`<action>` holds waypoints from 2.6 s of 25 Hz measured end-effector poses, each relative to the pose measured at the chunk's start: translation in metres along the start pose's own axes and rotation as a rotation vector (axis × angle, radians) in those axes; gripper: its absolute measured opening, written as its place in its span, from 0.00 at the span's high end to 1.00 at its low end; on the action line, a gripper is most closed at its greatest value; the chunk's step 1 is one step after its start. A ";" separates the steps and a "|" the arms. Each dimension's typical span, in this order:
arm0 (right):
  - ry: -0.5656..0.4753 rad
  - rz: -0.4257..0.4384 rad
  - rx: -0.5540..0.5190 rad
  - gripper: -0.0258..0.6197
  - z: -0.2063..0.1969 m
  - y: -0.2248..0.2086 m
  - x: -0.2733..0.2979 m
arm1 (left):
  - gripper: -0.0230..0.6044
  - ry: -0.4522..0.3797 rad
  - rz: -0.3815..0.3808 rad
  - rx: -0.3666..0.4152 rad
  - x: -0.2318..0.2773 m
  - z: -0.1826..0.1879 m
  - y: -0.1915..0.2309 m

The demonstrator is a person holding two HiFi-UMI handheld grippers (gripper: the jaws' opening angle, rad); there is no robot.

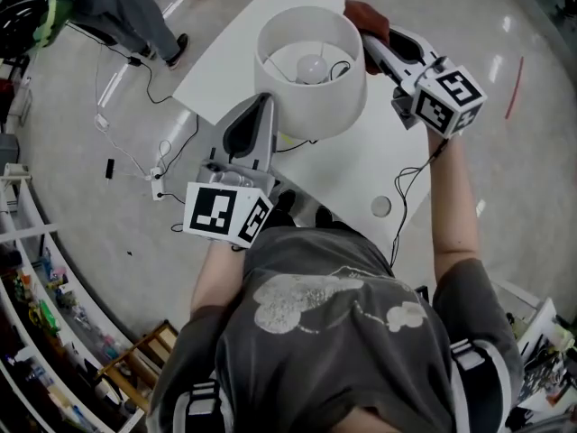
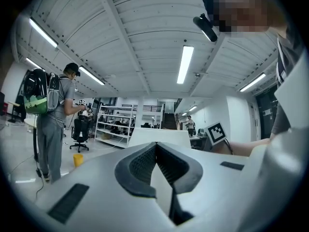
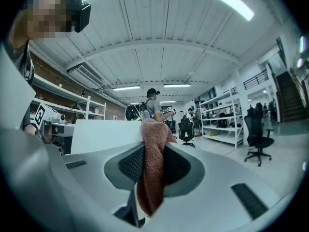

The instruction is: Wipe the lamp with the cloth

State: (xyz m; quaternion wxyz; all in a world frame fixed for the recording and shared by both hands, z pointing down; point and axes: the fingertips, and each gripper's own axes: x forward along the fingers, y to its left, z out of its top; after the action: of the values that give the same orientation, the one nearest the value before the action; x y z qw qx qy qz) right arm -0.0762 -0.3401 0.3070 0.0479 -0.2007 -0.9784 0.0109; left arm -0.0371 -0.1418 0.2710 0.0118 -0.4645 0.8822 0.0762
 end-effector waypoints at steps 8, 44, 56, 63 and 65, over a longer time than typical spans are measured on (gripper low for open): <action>0.055 -0.038 0.142 0.82 -0.062 -0.002 -0.021 | 0.95 0.030 0.040 -0.049 -0.015 -0.019 -0.010; 0.089 -0.084 0.020 0.82 -0.087 0.099 -0.080 | 0.95 -0.013 -0.012 -0.042 -0.027 -0.031 -0.029; 0.133 -0.283 0.122 0.82 -0.126 0.084 -0.095 | 0.95 0.038 -0.099 -0.085 -0.021 -0.052 0.007; -0.092 -0.401 0.051 0.82 -0.026 0.091 -0.095 | 0.95 0.016 -0.189 -0.075 -0.008 -0.026 0.055; -0.133 -0.398 0.021 0.82 -0.002 0.109 -0.088 | 0.95 0.013 -0.215 -0.076 -0.008 -0.021 0.064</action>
State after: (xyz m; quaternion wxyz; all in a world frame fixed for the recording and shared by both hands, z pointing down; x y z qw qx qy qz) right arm 0.0473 -0.2746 0.2968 -0.0135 -0.0017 -0.9996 0.0249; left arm -0.0842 -0.1028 0.3007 -0.0034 -0.5570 0.8239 0.1050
